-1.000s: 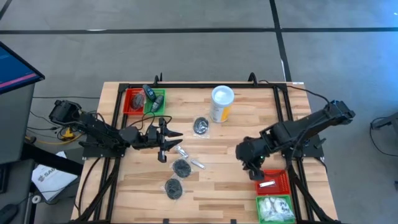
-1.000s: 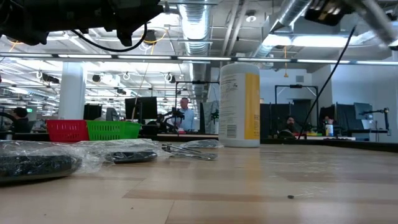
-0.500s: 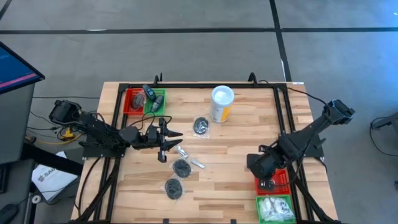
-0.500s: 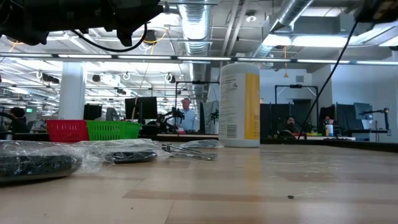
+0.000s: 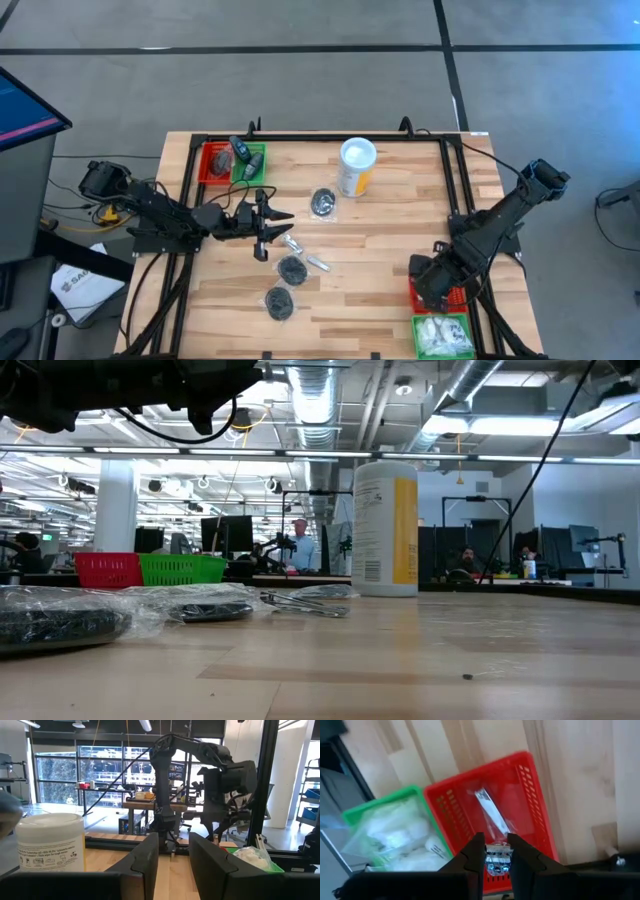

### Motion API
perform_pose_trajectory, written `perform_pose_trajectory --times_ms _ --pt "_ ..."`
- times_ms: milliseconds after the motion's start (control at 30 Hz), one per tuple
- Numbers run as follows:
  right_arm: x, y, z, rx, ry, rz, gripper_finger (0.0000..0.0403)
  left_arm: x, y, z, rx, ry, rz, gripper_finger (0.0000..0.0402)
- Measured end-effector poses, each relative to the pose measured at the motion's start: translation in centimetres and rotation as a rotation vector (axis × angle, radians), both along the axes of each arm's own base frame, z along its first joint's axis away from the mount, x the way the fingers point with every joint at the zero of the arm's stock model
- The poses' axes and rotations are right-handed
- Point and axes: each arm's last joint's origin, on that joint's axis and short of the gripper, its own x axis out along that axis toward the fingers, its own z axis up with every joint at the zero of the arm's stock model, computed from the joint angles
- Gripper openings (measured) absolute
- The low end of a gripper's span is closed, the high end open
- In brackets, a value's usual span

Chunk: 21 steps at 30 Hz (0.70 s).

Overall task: Pick & Place Travel size toiletries
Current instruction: Put the silver nail cutter into the bottom red bin

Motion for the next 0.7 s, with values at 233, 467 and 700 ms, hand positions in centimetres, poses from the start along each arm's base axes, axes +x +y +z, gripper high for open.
perform_pose_trajectory --times_ms 233,467,700 --pt "-0.51 0.40 -0.28 -0.005 0.011 -0.012 0.0055 0.00 0.00 0.00 0.000 0.000 0.000 0.0100" --pt "-0.61 0.50 -0.29 -0.022 -0.006 -0.006 0.0058 0.00 0.00 0.00 0.000 0.000 0.000 0.0100" --pt "-0.65 0.54 -0.29 -0.042 -0.025 0.003 0.0060 0.00 0.00 0.00 0.000 0.000 0.000 0.0100"
